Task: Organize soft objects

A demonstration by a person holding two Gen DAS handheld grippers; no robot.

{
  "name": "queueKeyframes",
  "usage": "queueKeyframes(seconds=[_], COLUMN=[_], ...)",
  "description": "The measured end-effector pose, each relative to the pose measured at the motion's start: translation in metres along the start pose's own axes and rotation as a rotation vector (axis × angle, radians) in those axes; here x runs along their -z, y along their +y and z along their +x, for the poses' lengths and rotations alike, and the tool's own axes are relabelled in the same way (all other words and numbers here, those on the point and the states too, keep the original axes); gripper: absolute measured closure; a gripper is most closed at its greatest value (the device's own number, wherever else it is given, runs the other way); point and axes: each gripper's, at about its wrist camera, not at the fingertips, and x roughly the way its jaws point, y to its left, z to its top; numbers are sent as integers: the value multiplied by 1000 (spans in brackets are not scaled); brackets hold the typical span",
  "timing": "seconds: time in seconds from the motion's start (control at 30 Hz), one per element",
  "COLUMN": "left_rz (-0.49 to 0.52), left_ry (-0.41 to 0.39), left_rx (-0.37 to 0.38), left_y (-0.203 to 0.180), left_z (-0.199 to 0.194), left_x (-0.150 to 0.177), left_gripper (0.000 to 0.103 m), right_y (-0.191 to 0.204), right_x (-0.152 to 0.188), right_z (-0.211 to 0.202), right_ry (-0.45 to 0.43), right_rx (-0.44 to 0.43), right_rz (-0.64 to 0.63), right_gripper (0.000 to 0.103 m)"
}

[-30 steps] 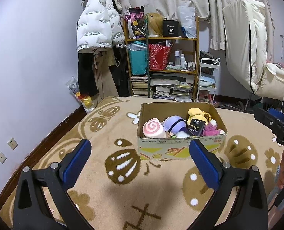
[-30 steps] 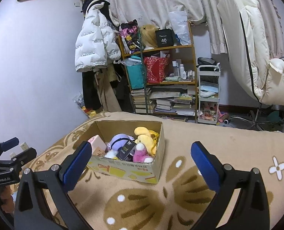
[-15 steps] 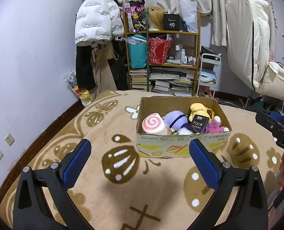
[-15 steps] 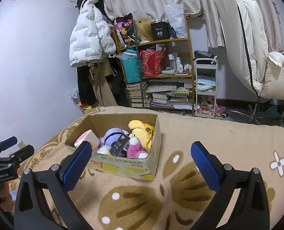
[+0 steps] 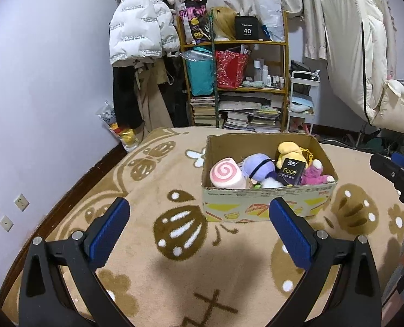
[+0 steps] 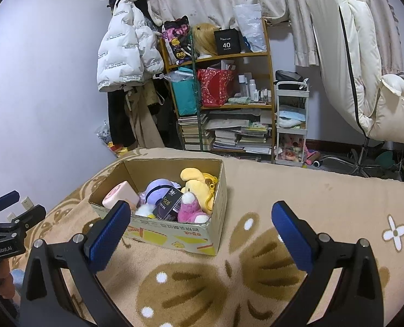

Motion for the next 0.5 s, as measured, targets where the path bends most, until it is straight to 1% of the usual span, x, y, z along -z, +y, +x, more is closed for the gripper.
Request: queueKeyframes(seconds=[0.27,0.5], left_rz=[-9,4], left_ry=[-13,-12], left_rx=[4,9], left_y=[0,-1], left_z=[-2,-3], left_x=[-1,-1], left_gripper=[2,2], right_y=[0,-2], right_x=[0,0], right_z=[0,0], right_ry=[0,1], right_rx=[0,-1], right_rz=[1,3], right_gripper=[0,0])
